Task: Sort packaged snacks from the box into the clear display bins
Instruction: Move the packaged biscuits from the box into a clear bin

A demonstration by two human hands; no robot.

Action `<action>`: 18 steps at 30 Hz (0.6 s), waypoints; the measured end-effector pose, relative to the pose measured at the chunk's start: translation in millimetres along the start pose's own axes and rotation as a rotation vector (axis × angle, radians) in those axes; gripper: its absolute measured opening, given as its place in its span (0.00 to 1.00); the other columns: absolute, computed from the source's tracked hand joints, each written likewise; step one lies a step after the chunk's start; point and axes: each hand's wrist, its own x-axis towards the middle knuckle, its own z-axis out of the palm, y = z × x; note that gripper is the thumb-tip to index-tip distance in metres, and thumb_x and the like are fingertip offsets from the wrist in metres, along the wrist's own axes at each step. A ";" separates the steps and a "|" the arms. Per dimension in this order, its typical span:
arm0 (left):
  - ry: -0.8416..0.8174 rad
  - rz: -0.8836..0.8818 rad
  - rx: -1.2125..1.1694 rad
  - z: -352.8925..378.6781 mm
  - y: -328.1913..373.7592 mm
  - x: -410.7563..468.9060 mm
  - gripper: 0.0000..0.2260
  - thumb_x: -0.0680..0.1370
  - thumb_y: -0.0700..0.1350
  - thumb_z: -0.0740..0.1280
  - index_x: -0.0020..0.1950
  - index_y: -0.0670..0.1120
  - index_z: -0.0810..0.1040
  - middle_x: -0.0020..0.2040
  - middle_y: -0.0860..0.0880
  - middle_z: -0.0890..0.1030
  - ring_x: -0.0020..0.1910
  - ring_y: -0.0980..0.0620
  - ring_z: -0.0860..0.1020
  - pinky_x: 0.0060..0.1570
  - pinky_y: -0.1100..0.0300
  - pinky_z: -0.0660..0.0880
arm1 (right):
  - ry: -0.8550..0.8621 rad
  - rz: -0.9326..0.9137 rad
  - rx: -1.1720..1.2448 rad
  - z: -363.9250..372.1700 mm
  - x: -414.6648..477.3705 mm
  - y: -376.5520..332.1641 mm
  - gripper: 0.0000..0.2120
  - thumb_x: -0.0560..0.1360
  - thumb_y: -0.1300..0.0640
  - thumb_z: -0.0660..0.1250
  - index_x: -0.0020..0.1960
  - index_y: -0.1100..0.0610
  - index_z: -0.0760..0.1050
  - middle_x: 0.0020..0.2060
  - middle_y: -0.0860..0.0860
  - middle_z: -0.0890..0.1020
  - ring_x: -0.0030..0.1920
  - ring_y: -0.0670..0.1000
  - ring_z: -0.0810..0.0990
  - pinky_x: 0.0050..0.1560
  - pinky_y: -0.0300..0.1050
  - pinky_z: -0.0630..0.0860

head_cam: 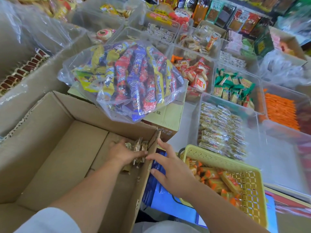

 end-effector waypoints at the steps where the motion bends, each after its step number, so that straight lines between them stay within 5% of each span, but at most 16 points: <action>1: 0.007 -0.006 0.009 1.6 -1.0 1.2 0.56 0.49 0.75 0.76 0.74 0.53 0.72 0.72 0.43 0.64 0.66 0.40 0.76 0.62 0.48 0.78 | -0.001 -0.001 0.000 -0.1 0.1 -0.1 0.17 0.80 0.42 0.63 0.66 0.29 0.63 0.77 0.33 0.44 0.40 0.33 0.70 0.36 0.26 0.61; 6: 0.036 0.027 0.026 5.3 3.6 5.3 0.44 0.62 0.62 0.81 0.75 0.53 0.72 0.73 0.42 0.66 0.67 0.42 0.75 0.64 0.51 0.77 | -0.009 -0.007 0.018 -3.8 0.0 0.3 0.18 0.80 0.42 0.63 0.67 0.29 0.63 0.78 0.34 0.43 0.50 0.38 0.71 0.41 0.26 0.61; 10: -0.032 0.090 -0.086 -2.0 -10.1 10.8 0.33 0.67 0.53 0.82 0.70 0.50 0.77 0.70 0.43 0.74 0.58 0.45 0.79 0.59 0.55 0.77 | -0.026 -0.014 0.043 -6.0 -2.0 1.0 0.20 0.81 0.42 0.63 0.69 0.27 0.62 0.77 0.32 0.42 0.52 0.37 0.73 0.45 0.32 0.68; 16: -0.003 0.054 -0.267 -15.3 -39.1 8.0 0.33 0.70 0.47 0.82 0.72 0.42 0.76 0.59 0.44 0.81 0.38 0.49 0.80 0.37 0.61 0.77 | -0.032 -0.009 0.039 -2.6 -1.3 3.5 0.23 0.80 0.42 0.64 0.69 0.26 0.60 0.76 0.30 0.40 0.42 0.32 0.75 0.38 0.29 0.65; 18: 0.007 0.053 -0.310 -18.0 -46.7 7.2 0.33 0.71 0.47 0.82 0.73 0.42 0.75 0.60 0.42 0.82 0.42 0.47 0.82 0.43 0.59 0.78 | -0.021 -0.015 0.045 -2.4 -1.4 3.9 0.23 0.80 0.42 0.65 0.69 0.25 0.60 0.76 0.29 0.40 0.44 0.37 0.78 0.40 0.30 0.67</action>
